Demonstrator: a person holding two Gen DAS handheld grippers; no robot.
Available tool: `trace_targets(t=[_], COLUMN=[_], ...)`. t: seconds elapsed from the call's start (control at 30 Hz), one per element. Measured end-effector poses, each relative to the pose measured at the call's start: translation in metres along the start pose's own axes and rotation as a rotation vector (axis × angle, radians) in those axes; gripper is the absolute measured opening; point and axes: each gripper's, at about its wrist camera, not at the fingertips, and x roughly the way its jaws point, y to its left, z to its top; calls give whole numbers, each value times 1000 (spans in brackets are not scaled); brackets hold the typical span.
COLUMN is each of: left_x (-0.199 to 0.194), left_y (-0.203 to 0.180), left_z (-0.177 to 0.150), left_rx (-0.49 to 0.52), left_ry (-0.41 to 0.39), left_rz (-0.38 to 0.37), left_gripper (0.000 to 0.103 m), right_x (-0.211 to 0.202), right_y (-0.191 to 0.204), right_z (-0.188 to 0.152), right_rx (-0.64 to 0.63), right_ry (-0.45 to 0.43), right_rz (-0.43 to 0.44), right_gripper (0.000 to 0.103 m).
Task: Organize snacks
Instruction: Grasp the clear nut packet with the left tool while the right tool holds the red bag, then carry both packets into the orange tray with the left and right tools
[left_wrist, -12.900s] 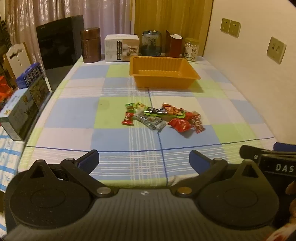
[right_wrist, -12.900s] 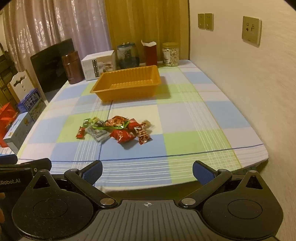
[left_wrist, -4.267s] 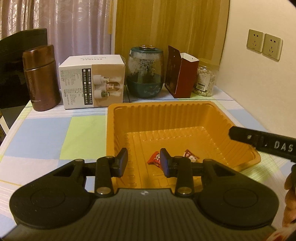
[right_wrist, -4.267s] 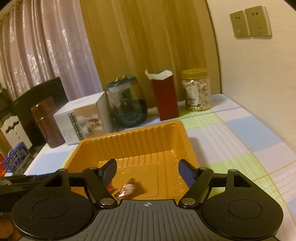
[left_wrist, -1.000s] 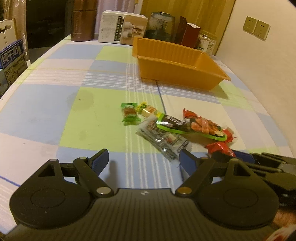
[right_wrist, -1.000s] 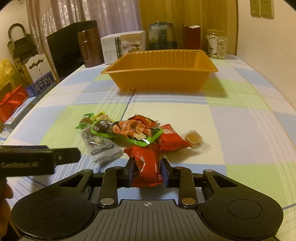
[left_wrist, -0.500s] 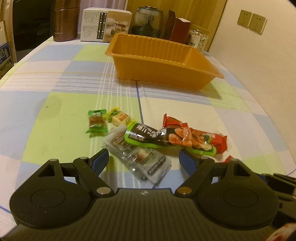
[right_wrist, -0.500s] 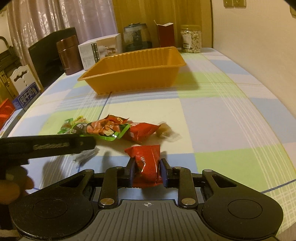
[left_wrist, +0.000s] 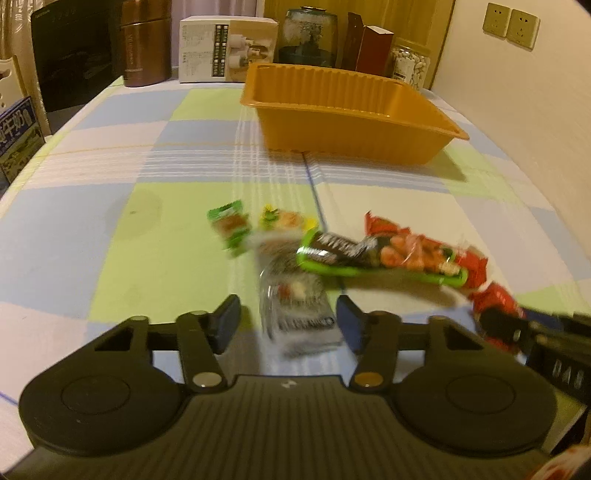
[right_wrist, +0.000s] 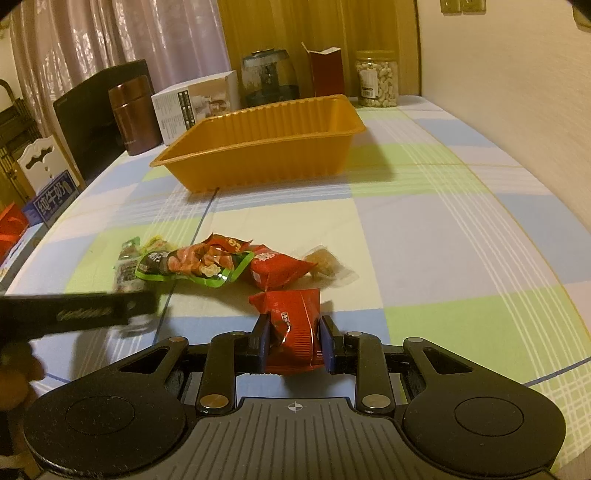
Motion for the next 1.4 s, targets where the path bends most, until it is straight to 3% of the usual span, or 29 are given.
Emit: trace_targets(t=[0.17,0.53,0.7,1.07,1.4], left_x=[-6,15,20,-4,-45], left_y=[10,0,-5,6,1], left_z=[-3,11,17,4,3], left_rx=[15,198,246,176,143], left_ry=[-18,-39,-25,-28,-83], left_rz=[20,-19,-35,40,4], left_gripper=[50,50,36,34,34], right_x=[-1,1,2,-7,-22], right_y=[3,7,8,12,19], right_z=[1,1,1,5,10], right_rx=[-4,-13,-15,-18,-30], right_ry=[-6,-3,-2,-27,-69], right_rz=[0,-5,-1,-6,5], right_gripper=[28,28,28,28,28])
